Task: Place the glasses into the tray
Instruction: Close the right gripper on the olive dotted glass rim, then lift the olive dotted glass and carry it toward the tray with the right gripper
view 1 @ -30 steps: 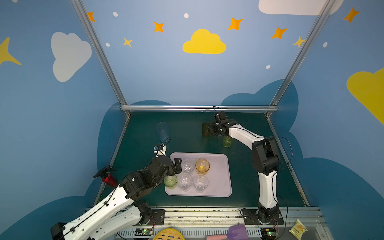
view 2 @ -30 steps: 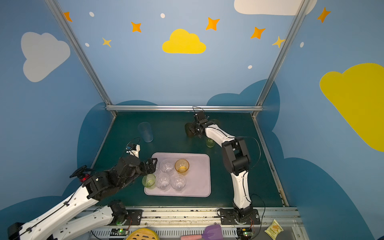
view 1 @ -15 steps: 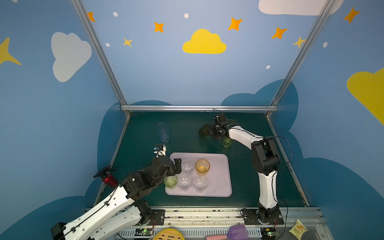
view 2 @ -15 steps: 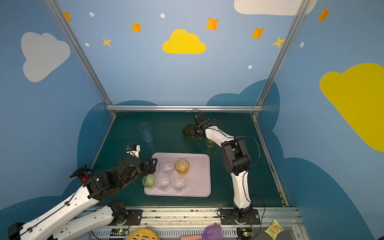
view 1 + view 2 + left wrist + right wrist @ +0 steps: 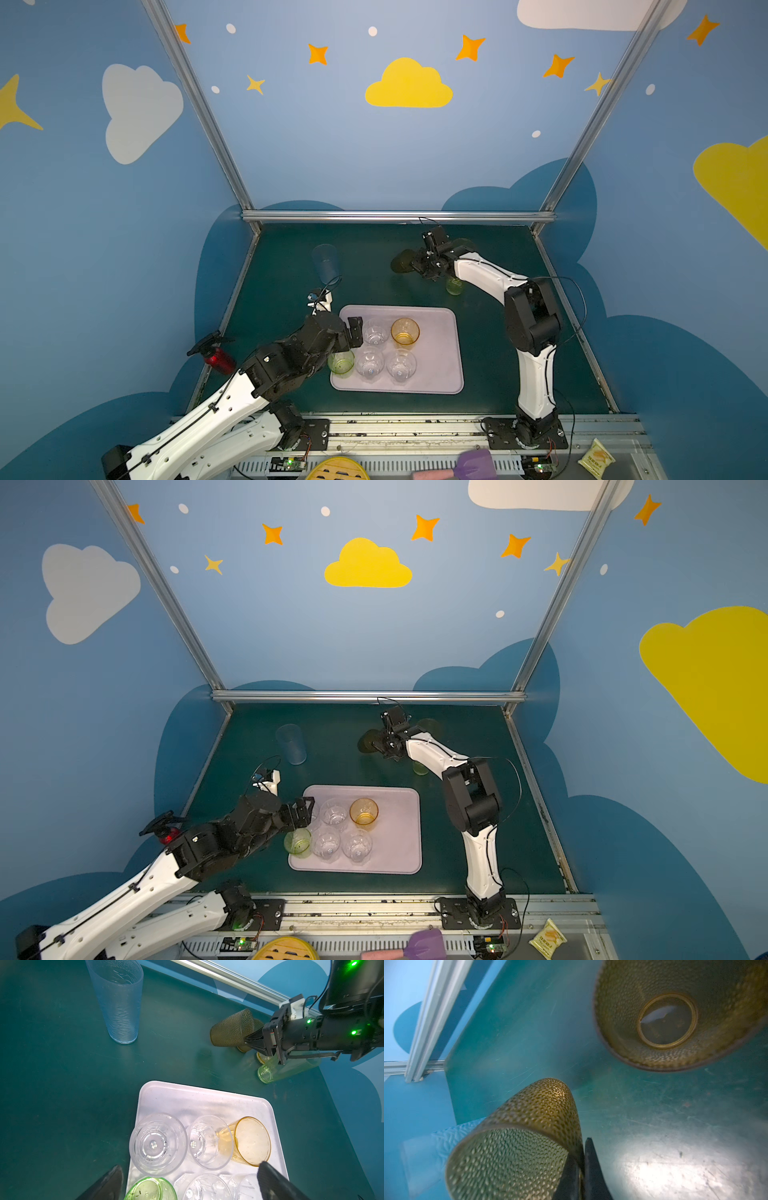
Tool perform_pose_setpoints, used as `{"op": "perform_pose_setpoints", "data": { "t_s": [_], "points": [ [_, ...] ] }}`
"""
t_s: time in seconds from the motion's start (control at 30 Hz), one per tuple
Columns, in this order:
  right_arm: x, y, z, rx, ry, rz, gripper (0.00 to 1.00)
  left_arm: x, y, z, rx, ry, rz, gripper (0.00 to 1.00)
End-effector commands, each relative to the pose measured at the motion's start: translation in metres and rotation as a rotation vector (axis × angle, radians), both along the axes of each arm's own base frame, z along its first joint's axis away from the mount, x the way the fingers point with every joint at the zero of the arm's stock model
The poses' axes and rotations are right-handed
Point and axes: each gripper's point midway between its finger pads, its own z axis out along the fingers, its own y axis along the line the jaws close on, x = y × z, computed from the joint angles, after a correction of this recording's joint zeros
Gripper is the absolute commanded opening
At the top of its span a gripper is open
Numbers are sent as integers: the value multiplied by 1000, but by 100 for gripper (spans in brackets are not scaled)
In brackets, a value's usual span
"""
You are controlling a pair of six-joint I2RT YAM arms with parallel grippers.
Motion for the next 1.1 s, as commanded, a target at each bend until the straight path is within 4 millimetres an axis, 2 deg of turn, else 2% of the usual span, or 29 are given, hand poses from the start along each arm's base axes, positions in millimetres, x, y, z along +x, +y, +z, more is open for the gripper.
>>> {"op": "perform_pose_setpoints", "data": {
  "t_s": [0.0, 0.17, 0.3, 0.47, 0.63, 0.87, 1.07],
  "points": [
    [-2, -3, 34, -7, -71, 17, 0, 0, 2, 0, -10, -2, 9, 100],
    [-12, -4, 55, -31, -111, 46, 0, -1, -2, 3, -28, -2, -2, 100],
    [-28, -6, 76, -42, -156, 71, 0, -3, -7, 6, -54, 4, -26, 100],
    [-60, -10, 106, -66, -219, 115, 0, -6, -5, 7, -91, 9, -12, 100],
    [-101, -16, 127, -59, -264, 172, 0, -13, -2, 3, -115, 26, -10, 100],
    [-156, -32, 138, -15, -270, 258, 0, -18, -8, 4, -157, 46, -32, 100],
    [-197, -60, 140, -28, -280, 283, 0, -15, -22, 1, -182, 78, -61, 100]
  ]
}}
